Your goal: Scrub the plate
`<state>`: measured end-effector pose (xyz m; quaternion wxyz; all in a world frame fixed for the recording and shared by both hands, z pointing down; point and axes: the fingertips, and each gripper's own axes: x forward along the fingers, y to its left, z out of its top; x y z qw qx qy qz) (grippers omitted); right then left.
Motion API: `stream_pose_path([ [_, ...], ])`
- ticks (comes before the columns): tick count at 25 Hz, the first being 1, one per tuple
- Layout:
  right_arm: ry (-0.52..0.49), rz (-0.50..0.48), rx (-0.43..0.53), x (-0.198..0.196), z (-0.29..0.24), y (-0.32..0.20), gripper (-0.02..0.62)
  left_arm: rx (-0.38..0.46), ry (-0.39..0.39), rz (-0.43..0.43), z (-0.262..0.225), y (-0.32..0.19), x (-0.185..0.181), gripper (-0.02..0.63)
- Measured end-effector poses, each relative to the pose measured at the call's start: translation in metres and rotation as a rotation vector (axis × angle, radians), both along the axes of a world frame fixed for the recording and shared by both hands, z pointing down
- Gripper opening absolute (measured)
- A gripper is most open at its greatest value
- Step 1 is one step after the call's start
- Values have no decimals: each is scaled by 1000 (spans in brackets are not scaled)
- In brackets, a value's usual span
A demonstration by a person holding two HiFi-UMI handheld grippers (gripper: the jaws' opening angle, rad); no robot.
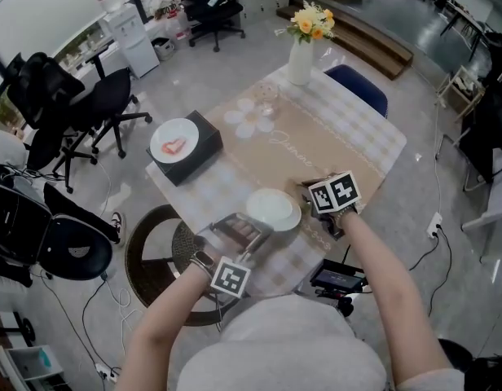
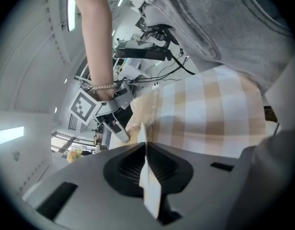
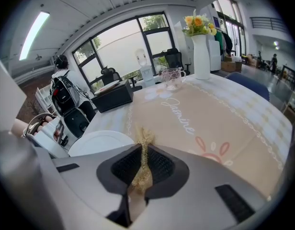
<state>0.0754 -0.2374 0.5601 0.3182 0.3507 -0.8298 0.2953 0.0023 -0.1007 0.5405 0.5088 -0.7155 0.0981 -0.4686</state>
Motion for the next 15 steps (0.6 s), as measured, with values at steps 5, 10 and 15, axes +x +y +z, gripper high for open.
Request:
stream_pose_path([
  [5, -56, 48, 57, 8, -23, 3, 41, -78, 175, -44, -14, -2, 5, 17],
  [10, -75, 95, 177, 17, -50, -2, 41, -151, 326, -140, -32, -12, 1, 17],
  [15, -133, 169, 243, 25, -74, -5, 41, -262, 550, -299, -45, -30, -12, 17],
])
